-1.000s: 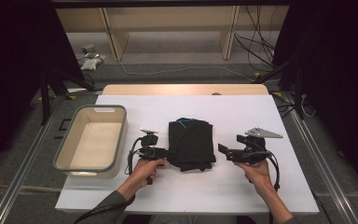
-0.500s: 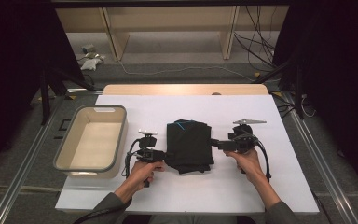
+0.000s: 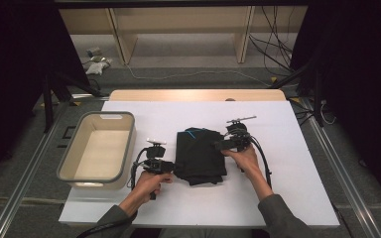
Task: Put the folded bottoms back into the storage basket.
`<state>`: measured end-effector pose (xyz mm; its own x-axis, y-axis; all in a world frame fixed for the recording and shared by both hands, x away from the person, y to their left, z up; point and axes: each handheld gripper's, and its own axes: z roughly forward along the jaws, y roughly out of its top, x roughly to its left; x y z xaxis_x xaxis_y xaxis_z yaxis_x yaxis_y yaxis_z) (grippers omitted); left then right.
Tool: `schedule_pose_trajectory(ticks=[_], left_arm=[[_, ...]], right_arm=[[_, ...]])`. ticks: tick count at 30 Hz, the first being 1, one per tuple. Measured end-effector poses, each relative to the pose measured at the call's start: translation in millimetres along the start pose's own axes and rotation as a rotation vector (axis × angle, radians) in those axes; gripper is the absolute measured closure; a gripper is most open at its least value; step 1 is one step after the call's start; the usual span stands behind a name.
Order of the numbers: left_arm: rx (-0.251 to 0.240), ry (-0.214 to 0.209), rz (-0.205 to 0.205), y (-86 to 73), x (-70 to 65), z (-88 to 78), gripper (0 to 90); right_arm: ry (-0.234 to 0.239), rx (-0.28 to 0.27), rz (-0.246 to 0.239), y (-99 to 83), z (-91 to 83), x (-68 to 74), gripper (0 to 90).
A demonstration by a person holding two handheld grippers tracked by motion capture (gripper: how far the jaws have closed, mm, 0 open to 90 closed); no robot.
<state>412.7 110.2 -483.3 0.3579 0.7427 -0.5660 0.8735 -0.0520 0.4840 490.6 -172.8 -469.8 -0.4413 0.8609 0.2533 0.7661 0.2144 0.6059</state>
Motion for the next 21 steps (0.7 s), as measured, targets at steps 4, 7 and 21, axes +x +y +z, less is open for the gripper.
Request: schedule_pose_trajectory(ticks=[4, 7, 21], left_arm=[[0.001, 0.006, 0.001, -0.2, 0.3, -0.4, 74.5], [0.002, 0.009, 0.005, -0.3, 0.9, -0.9, 71.9], [0.002, 0.006, -0.002, -0.2, 3.3, -0.1, 79.6]], right_arm=[[-0.008, 0.019, 0.008, 6.2, 8.4, 1.1, 8.0], [-0.009, 0.071, 0.014, 8.7, 20.7, 4.0, 6.9], [-0.053, 0.127, 0.089, 18.4, 22.9, 12.4, 35.2]])
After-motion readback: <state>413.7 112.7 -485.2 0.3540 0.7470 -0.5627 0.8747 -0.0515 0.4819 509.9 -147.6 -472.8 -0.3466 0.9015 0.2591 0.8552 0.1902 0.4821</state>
